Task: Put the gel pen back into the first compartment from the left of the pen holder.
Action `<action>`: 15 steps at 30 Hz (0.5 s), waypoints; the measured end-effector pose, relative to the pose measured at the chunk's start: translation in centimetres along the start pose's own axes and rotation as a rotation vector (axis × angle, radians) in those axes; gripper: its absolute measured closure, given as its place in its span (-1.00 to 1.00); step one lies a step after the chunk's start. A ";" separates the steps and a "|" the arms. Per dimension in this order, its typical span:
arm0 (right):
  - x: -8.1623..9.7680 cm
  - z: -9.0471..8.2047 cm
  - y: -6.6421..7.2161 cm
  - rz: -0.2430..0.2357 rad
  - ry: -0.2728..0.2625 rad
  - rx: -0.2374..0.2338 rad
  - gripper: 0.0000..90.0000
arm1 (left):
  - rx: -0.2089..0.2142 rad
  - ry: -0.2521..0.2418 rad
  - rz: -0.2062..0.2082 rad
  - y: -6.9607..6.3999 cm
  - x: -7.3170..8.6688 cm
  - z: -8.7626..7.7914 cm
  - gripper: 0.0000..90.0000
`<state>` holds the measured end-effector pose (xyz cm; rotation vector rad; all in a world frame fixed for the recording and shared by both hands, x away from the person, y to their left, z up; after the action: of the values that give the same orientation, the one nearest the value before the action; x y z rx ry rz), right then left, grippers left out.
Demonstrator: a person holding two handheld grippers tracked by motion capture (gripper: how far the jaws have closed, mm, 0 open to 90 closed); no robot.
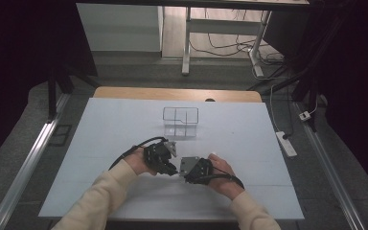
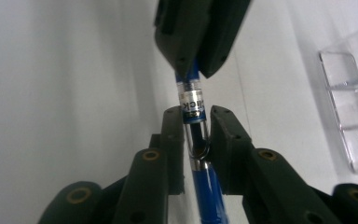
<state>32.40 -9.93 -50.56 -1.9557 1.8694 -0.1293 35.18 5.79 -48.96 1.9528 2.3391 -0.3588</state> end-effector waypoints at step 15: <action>0.9 -1.3 -0.8 0.083 -0.092 0.029 0.76 | -0.148 -0.266 -0.131 -0.3 1.6 -2.6 -0.05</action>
<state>32.72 -11.13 -49.29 -1.8302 1.8748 -0.0407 34.82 7.86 -46.77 1.5838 2.2555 -0.4130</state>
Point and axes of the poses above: each handheld gripper's, and its own axes: z roughly forward along the jaws, x roughly out of its underside, y roughly to its left, the point moved 2 cm from there along z, roughly forward along the jaws, and after that the axes turned 15 degrees about y, right-handed, at the moved point
